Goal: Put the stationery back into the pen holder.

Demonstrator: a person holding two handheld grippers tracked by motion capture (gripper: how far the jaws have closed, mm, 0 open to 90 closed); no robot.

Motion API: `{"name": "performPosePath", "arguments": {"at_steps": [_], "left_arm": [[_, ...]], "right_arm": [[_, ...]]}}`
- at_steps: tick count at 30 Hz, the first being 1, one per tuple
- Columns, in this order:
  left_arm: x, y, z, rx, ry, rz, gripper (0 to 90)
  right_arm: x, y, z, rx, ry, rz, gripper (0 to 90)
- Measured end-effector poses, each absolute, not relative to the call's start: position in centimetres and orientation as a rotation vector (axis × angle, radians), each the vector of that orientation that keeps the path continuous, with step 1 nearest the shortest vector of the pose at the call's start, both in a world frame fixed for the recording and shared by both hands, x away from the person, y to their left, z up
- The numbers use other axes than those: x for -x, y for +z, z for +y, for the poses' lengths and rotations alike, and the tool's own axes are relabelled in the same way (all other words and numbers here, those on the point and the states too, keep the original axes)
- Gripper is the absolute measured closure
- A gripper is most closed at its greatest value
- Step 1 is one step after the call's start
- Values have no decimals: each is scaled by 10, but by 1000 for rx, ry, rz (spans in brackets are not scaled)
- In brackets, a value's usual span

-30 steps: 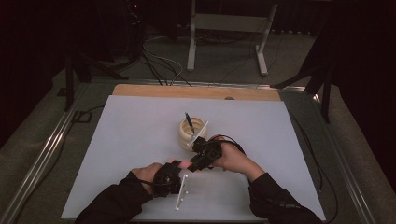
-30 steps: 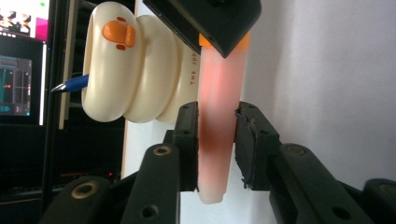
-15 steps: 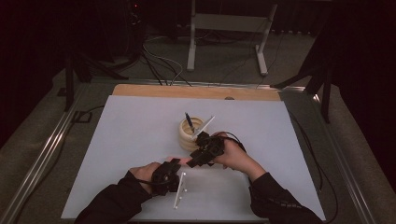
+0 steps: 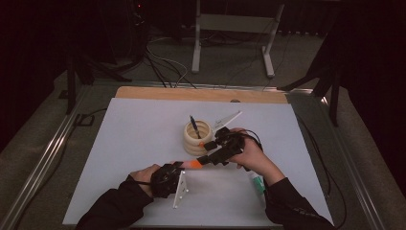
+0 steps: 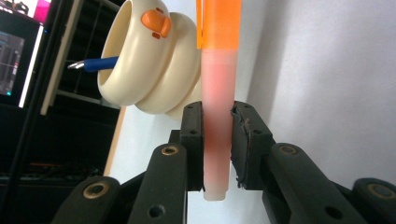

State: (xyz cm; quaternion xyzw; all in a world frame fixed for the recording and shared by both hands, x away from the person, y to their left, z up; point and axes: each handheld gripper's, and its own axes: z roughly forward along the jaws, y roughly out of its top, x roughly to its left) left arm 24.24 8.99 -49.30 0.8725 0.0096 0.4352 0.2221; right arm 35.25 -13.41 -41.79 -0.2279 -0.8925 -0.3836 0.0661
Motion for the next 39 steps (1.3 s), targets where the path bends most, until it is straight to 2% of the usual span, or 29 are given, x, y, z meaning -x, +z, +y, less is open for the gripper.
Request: {"name": "performPosePath", "arguments": {"at_steps": [1, 3, 16, 21, 39], "left_arm": [[-243, -492, 91, -2415, 1198, 32, 766], [-244, -492, 91, -2403, 1188, 49, 767], [-250, -480, 99, -2344, 1055, 167, 766], [-253, -475, 104, -2316, 1002, 214, 767], [-270, -453, 122, -2123, 701, 412, 766]], "right_arm": [[-353, -418, -137, 697, -1168, -2688, 269], [-352, -418, -143, 687, -1199, -2669, 189], [-344, -420, -159, 691, -1264, -2709, 111], [-343, -422, -163, 714, -1291, -2708, 28], [-334, -436, -183, 783, -1404, -2682, 8]]}}
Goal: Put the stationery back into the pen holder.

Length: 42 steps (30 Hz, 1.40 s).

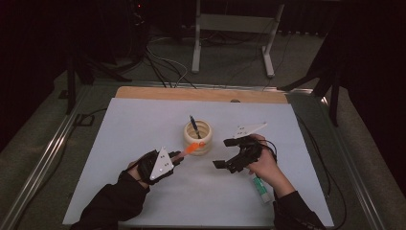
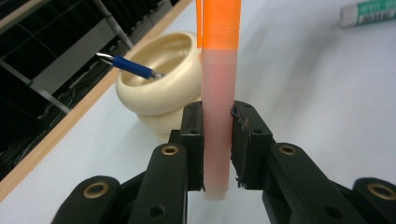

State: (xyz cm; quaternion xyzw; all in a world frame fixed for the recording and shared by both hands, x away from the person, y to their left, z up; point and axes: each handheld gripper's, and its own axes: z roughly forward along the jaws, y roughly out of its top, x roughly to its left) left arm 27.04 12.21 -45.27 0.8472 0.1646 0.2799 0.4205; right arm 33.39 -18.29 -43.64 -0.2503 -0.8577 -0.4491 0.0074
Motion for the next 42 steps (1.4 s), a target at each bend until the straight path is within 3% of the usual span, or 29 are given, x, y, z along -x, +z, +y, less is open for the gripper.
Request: {"name": "performPosePath", "arguments": {"at_steps": [16, 42], "left_arm": [[-290, -434, 132, -1971, 533, 525, 766], [-330, -418, 132, -1805, 365, 654, 765]], "right_arm": [[-329, -446, -185, 782, -1411, -2690, 8], [-328, -446, -192, 805, -1487, -2653, 8]]}}
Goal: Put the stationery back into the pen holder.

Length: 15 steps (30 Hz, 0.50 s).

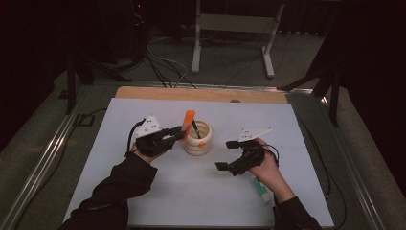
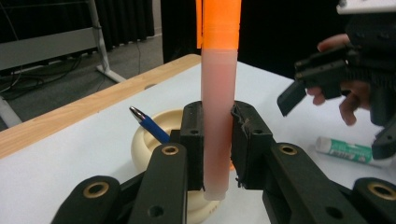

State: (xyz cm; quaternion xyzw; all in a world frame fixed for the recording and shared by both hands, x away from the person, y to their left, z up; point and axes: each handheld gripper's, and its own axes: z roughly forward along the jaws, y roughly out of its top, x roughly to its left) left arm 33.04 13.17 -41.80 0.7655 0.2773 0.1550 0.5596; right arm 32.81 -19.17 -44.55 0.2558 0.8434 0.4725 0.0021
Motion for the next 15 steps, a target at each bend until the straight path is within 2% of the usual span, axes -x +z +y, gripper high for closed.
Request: {"name": "performPosePath", "arguments": {"at_steps": [15], "left_arm": [[-350, -415, 124, -1712, 307, 693, 765]], "right_arm": [[-329, -445, -192, -804, 1495, 2640, 8]]}}
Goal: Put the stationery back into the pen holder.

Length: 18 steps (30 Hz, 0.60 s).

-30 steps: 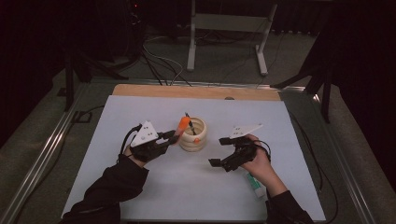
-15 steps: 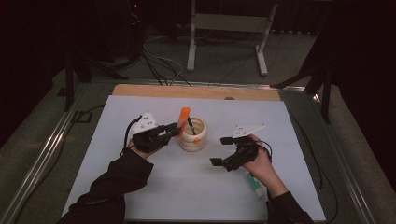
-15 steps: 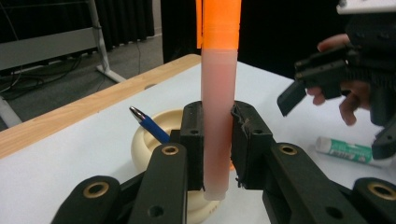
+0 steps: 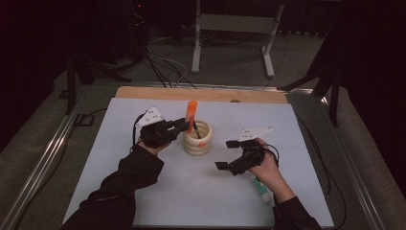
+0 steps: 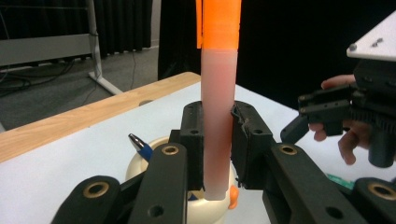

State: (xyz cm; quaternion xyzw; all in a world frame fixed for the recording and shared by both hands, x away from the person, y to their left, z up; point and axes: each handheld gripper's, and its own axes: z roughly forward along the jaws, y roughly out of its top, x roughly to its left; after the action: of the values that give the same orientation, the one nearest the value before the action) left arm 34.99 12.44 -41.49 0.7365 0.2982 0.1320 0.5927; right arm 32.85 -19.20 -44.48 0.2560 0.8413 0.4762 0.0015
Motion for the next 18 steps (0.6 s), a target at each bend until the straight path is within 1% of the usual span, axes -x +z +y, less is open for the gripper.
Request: {"name": "performPosePath", "arguments": {"at_steps": [18], "left_arm": [[-369, -429, 115, -1646, 258, 749, 765]], "right_arm": [[-329, -444, -192, -804, 1501, 2643, 8]]}}
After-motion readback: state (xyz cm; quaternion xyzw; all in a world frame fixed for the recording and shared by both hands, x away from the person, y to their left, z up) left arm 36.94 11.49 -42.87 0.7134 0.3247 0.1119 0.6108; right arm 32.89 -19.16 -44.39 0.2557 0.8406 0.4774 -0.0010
